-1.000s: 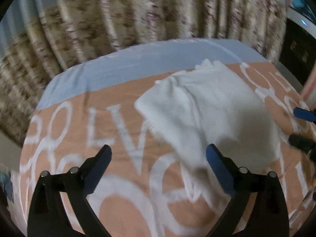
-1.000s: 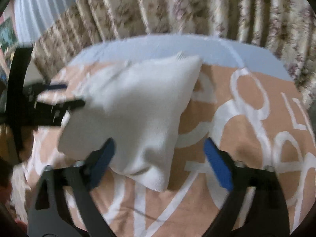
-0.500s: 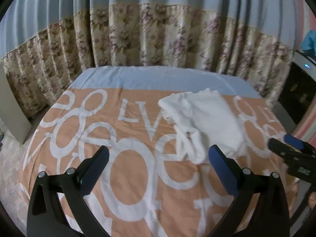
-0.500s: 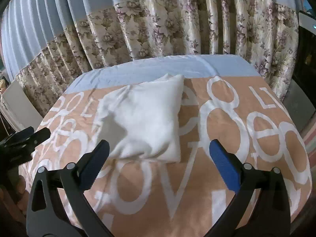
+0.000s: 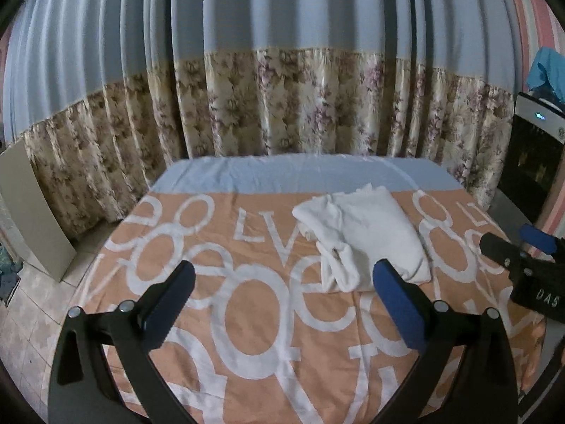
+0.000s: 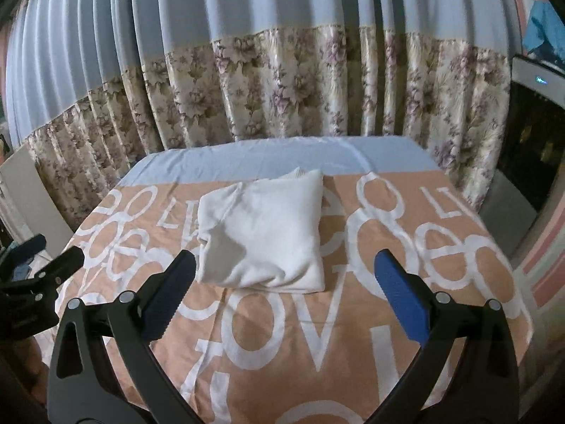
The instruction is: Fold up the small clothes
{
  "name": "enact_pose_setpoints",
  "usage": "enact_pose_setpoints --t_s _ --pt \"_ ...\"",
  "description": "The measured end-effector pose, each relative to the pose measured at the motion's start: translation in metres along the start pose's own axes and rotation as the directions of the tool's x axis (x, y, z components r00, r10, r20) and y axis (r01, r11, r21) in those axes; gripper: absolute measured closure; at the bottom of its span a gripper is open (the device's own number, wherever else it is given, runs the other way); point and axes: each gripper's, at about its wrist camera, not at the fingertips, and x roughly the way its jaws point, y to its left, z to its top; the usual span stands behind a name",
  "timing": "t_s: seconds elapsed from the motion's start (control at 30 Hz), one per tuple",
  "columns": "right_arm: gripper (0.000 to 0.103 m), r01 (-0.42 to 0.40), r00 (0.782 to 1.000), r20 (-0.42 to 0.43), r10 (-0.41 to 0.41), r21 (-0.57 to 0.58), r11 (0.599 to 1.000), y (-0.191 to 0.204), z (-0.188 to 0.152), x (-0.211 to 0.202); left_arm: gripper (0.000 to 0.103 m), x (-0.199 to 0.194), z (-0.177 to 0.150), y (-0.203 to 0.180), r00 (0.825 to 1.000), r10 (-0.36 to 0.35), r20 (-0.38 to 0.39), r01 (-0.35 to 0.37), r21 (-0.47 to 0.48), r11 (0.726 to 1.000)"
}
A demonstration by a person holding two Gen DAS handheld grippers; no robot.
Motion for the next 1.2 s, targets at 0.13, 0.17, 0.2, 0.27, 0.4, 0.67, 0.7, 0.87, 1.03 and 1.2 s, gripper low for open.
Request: enact_pose_setpoints --t_s 0.13,0.17,0.2,0.27,0.4,0.67,0.7,0.87,1.03,1.2 --pt "0.003 0.031 0.999 0.038 -0.031 -0.009 0.999 0.002 0.004 -0.019 0.002 -0.013 0.006 -0.003 0.999 0.021 0.026 -0.022 0.02 1.0" --pt "0.003 0.041 0.998 0.047 -0.04 -0.012 0.999 0.002 0.005 -0.022 0.002 -0.015 0.007 -0.004 0.999 0.028 0.03 -0.029 0.025 0.999" --pt "0.003 0.047 0.998 0.053 -0.046 -0.012 0.999 0.002 0.006 -0.025 0.002 -0.019 0.008 -0.006 0.999 0.032 0.037 -0.033 0.027 0.999" --pt "0.003 0.042 0.997 0.068 -0.042 -0.004 0.999 0.001 0.008 -0.033 0.002 -0.021 0.01 -0.006 0.999 0.026 0.041 -0.027 0.028 0.999" --pt "0.003 0.059 0.995 0.078 -0.058 -0.009 0.998 0.002 0.009 -0.036 0.002 -0.026 0.012 -0.008 0.999 0.007 0.039 -0.008 0.025 1.0" --pt "0.003 0.058 0.996 0.069 -0.057 0.0 0.998 0.0 0.006 -0.034 0.002 -0.03 0.014 -0.011 1.0 -0.002 0.018 0.002 0.007 1.0" --pt "0.003 0.058 0.996 0.068 -0.058 0.002 0.998 -0.001 0.005 -0.033 0.002 -0.031 0.014 -0.01 1.0 0.0 0.018 0.0 0.003 1.0" --pt "0.003 0.06 0.996 0.066 -0.06 0.001 0.998 -0.003 0.004 -0.031 0.002 -0.03 0.014 -0.01 1.0 -0.003 0.012 0.003 -0.001 1.0" --pt "0.003 0.065 0.996 0.064 -0.065 0.003 0.998 -0.002 0.004 -0.031 0.002 -0.029 0.014 -0.011 1.0 -0.004 0.007 0.004 -0.004 1.0" --pt "0.003 0.068 0.996 0.063 -0.068 0.001 0.998 0.0 0.003 -0.031 0.002 -0.028 0.012 -0.014 1.0 0.005 0.003 -0.005 -0.003 1.0"
